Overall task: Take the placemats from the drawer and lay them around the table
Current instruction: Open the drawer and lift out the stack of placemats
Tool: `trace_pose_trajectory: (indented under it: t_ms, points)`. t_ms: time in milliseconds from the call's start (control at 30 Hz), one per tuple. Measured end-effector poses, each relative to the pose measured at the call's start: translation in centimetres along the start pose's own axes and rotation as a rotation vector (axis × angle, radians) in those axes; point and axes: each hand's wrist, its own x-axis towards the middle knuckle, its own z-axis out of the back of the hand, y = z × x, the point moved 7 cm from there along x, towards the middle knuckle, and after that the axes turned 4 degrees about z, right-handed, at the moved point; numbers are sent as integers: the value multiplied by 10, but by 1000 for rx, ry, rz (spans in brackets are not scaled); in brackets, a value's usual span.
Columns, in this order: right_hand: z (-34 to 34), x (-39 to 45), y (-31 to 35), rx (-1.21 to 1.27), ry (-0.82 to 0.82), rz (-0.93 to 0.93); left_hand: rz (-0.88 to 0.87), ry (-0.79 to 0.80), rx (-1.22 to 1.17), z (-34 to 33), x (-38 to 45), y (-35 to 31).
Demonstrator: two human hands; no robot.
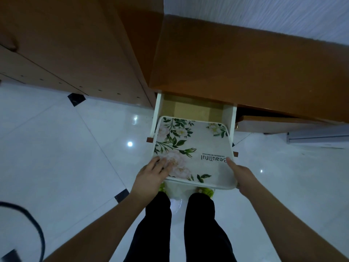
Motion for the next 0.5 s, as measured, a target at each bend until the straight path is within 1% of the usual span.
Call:
trace_pose_trajectory:
  t_ms: [67,133,233,267,300,333,400,467,500]
  points:
    - [-5,12,0,-10,35,53,-4,4,-22,-5,-2,0]
    - [-12,15,0,3,85,90,12,62,-59,-16,-3,5]
    - [-19,17,-6,13,159,102,8,192,-222,-39,-9,12]
    - [-20,17,-10,14,162,107,9,202,-286,-42,-13,14]
    - [-22,15,-12,20,159,117,54,181,-368,-41,-14,18]
    - [-24,13,-15,27,151,127,161,156,-482,-37,-13,23]
    - [-30,9,-20,52,156,141,501,115,-687,-29,-7,44]
    - [-34,5,-22,86,179,168,860,123,-842,-33,-1,71]
    - [-34,5,-23,102,189,181,1019,151,-958,-36,3,79]
